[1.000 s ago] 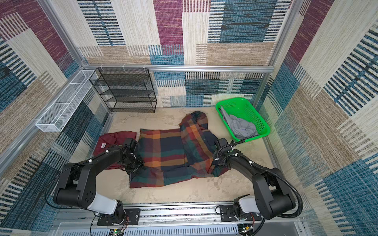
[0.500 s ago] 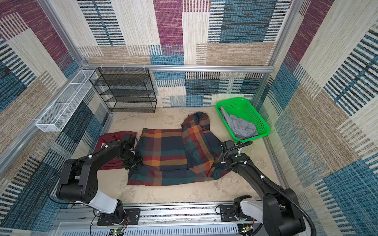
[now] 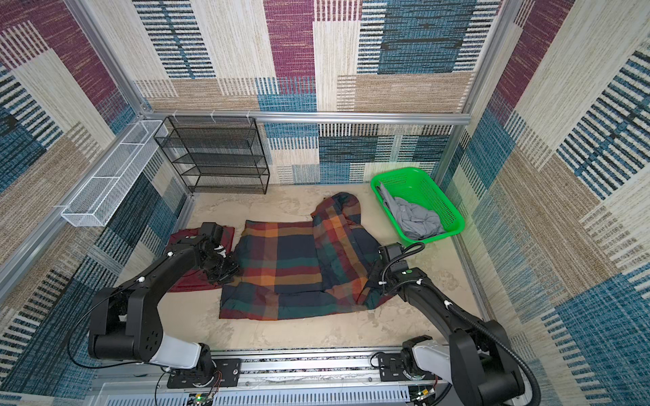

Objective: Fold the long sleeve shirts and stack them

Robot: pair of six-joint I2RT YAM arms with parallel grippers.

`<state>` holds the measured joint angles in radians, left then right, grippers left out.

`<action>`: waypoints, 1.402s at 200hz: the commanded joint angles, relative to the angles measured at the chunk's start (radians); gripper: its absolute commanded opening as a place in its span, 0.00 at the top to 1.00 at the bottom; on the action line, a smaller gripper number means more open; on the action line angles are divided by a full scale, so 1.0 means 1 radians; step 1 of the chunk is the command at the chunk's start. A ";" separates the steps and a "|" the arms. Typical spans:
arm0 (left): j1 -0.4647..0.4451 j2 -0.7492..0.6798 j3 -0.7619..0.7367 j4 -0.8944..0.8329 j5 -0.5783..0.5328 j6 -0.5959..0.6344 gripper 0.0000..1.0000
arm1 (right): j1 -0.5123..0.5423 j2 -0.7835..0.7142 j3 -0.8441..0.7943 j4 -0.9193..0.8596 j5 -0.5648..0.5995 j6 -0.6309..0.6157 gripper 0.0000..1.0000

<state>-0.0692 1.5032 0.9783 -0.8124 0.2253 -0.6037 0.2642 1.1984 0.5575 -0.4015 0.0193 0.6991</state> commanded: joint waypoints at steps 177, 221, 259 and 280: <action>-0.093 0.024 -0.012 0.046 0.143 -0.016 0.64 | -0.028 -0.280 -0.007 -0.206 -0.032 0.055 0.39; -0.124 0.050 0.040 0.055 0.180 0.022 0.64 | -0.014 -0.077 0.207 -0.070 -0.116 -0.110 0.32; -0.104 -0.008 0.130 0.023 0.174 0.152 0.58 | 0.005 0.182 0.413 0.041 -0.112 -0.251 0.25; -0.078 -0.030 0.176 -0.011 0.128 0.220 0.44 | 0.011 0.337 0.564 0.041 -0.054 -0.316 0.22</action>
<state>-0.1684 1.4963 1.1122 -0.7788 0.3950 -0.5060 0.2687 1.3975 0.9924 -0.4313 -0.0856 0.5053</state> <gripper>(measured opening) 0.513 0.762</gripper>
